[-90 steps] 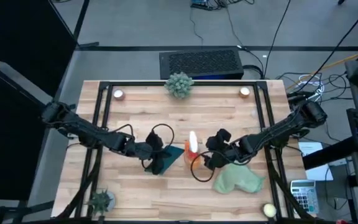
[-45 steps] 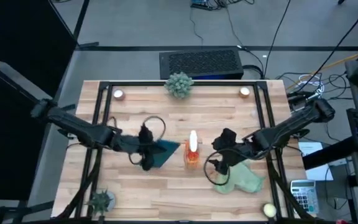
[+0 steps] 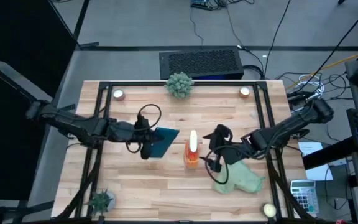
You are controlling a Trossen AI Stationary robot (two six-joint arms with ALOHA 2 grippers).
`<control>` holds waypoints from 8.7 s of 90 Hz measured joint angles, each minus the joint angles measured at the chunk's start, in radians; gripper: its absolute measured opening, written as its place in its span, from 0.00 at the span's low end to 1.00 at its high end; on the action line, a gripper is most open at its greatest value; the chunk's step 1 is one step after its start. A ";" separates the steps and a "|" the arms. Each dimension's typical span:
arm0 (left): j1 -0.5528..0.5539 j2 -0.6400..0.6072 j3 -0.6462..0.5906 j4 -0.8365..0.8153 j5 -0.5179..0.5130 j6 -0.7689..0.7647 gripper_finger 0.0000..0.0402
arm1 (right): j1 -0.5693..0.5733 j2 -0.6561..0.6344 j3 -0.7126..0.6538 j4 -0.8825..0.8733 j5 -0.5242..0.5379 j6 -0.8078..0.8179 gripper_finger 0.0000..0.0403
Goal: Apply microfiber cloth
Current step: Spray the back of the tablet
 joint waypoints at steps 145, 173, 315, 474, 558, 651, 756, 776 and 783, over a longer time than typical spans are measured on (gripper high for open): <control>0.283 0.405 0.004 0.921 0.301 0.282 0.03 | -0.124 0.038 -0.001 0.315 -0.078 -0.248 0.98; 0.281 0.445 0.048 0.922 0.355 0.272 0.03 | -0.124 0.038 -0.001 0.318 -0.077 -0.260 0.82; -0.128 0.078 -0.127 0.083 -0.126 -0.035 0.03 | -0.150 0.106 -0.146 0.076 -0.101 0.159 0.67; -0.135 0.023 -0.124 0.194 -0.111 0.064 0.03 | -0.070 -0.016 -0.132 0.168 -0.313 0.104 0.96; -0.102 0.023 -0.124 0.206 -0.104 0.059 0.03 | 0.102 0.103 -0.115 0.497 0.484 -0.123 0.95; 0.102 0.086 -0.123 0.441 -0.029 0.252 0.03 | -0.025 0.138 -0.115 0.618 0.324 -0.212 0.95; 0.317 0.540 0.275 0.645 0.523 0.315 0.03 | -0.023 0.139 -0.116 0.619 0.230 -0.254 0.81; 0.316 0.540 0.275 0.645 0.524 0.315 0.03 | -0.022 0.138 -0.115 0.603 0.226 -0.231 0.49; 0.316 0.540 0.275 0.646 0.525 0.314 0.03 | -0.022 0.138 -0.115 0.603 0.225 -0.235 0.43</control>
